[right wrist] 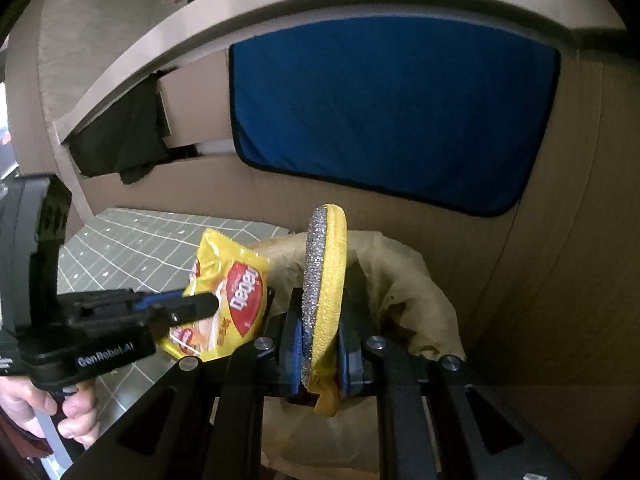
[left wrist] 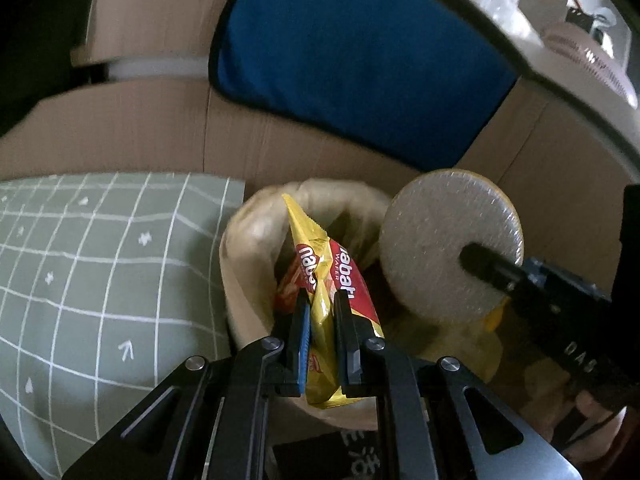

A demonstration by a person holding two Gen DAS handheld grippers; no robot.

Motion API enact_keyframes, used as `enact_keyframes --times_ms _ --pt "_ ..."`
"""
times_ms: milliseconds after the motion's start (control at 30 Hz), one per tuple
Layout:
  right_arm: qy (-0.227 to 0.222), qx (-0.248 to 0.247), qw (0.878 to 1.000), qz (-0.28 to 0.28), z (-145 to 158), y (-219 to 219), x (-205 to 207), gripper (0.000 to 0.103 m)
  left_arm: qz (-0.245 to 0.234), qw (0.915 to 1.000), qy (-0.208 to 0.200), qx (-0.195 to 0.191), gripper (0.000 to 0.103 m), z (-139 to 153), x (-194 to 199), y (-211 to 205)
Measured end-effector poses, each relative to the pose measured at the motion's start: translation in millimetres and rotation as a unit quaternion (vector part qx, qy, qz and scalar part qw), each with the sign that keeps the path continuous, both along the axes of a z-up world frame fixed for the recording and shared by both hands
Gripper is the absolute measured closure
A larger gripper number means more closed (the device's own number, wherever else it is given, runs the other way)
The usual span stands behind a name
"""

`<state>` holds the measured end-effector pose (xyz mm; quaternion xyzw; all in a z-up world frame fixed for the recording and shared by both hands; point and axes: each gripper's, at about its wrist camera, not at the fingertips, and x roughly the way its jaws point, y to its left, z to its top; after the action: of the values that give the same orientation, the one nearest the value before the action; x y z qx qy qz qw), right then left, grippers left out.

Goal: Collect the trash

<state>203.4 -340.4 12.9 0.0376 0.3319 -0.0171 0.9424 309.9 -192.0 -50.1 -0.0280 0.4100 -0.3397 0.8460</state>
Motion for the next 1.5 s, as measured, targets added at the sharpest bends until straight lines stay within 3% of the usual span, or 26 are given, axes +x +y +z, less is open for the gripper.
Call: enact_keyframes --times_ms 533,733,833,900,967,1067,1233,1367,1500 --pt "0.029 0.005 1.000 -0.004 -23 1 11 0.089 0.029 0.9994 0.017 0.002 0.089 -9 11 13" --pt "0.035 0.014 0.999 -0.008 -28 -1 12 0.089 0.038 0.9992 0.016 -0.005 0.069 -6 12 18" --pt "0.034 0.019 0.999 -0.011 -28 -2 11 0.089 0.038 0.9991 0.009 -0.015 0.067 -1 13 23" --pt "0.030 0.024 0.999 -0.015 -26 -2 10 0.083 0.040 0.9990 0.002 -0.019 0.066 3 13 26" --pt "0.024 0.026 0.999 -0.018 -22 -1 8 0.065 0.050 0.9985 -0.004 -0.023 0.063 7 12 31" --pt "0.013 0.027 0.999 -0.017 -15 3 4 0.060 0.065 0.9975 -0.009 -0.026 0.063 13 8 40" --pt "0.003 0.023 0.999 -0.023 -1 17 -13 0.058 0.093 0.9947 -0.044 -0.007 0.063 28 -29 71" --pt "0.009 0.038 0.999 0.007 11 41 -41 0.052 0.112 0.9896 -0.081 0.042 0.063 37 -76 97" --pt "-0.025 0.045 0.998 0.030 22 68 -87 0.052 0.150 0.9787 -0.109 0.088 0.063 42 -135 127"
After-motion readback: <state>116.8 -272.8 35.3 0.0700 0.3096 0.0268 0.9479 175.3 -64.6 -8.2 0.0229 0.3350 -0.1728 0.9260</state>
